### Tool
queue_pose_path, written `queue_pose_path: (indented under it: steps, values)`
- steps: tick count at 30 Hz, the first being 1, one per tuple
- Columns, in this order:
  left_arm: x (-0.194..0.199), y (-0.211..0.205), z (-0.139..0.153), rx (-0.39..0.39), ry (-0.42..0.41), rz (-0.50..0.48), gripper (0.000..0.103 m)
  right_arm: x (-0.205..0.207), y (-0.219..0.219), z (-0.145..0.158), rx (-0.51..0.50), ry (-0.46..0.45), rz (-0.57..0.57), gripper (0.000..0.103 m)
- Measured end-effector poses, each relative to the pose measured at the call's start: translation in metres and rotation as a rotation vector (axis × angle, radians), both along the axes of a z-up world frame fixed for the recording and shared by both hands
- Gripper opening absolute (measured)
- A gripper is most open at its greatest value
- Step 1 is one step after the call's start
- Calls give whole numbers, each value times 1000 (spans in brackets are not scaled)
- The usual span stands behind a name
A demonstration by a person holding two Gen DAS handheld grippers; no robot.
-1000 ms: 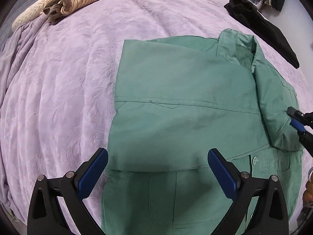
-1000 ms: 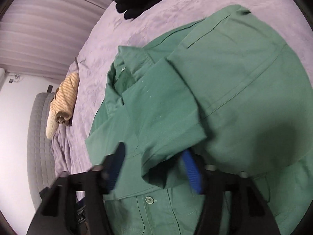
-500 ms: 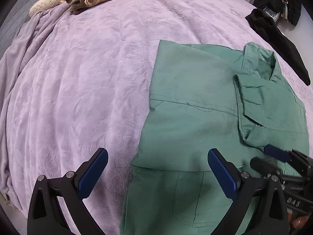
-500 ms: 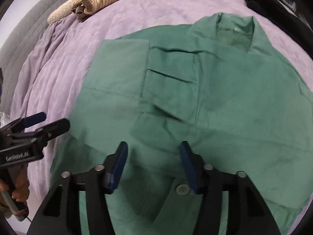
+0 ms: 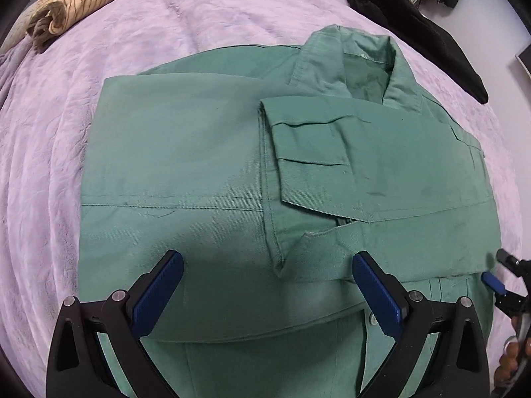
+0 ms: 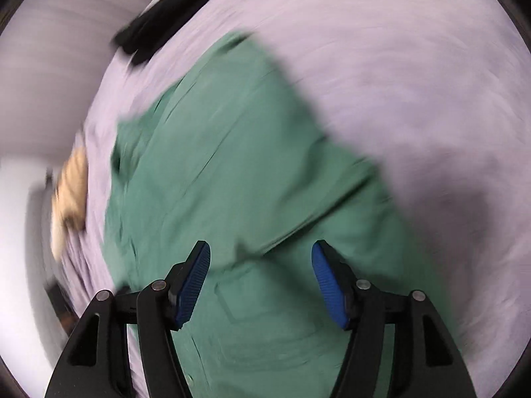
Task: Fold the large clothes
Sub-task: 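Grasp the opposite jacket side with the right gripper and fold it inward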
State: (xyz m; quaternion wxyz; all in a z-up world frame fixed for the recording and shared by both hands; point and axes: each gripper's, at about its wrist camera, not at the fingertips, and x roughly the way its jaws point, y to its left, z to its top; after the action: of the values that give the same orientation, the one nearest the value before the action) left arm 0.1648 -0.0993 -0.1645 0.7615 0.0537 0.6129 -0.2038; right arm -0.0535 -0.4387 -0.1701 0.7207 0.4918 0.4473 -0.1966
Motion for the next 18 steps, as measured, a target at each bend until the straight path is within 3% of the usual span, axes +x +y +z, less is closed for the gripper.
queue_pose_path:
  steps: [2,3,4,7,9,13,16,18]
  values:
    - [1,-6,-4,20,-1,1,102,-14,-26,-7,66,-55,-110,64]
    - [1,-8,-5,27,-2,4,102,-18,-34,-12,93,-69,-146,30]
    - [2,-9,-5,29,-2,6,102,-18,-40,-15,111,-63,-161,4]
    - [0,-10,-4,41,-16,3,102,-15,-40,-3,58,-53,-121,3]
    - [0,-13,-8,57,-24,-5,102,-15,-36,-1,-35,25,-67,3]
    - [-2,-18,-12,85,-54,-28,102,-28,-38,-27,-19,54,-42,0]
    - [-4,-7,-6,93,-42,-34,102,-29,-32,-18,-43,78,1,1]
    - [-3,9,2,80,-31,-13,99,-27,-26,-6,-63,104,52,7]
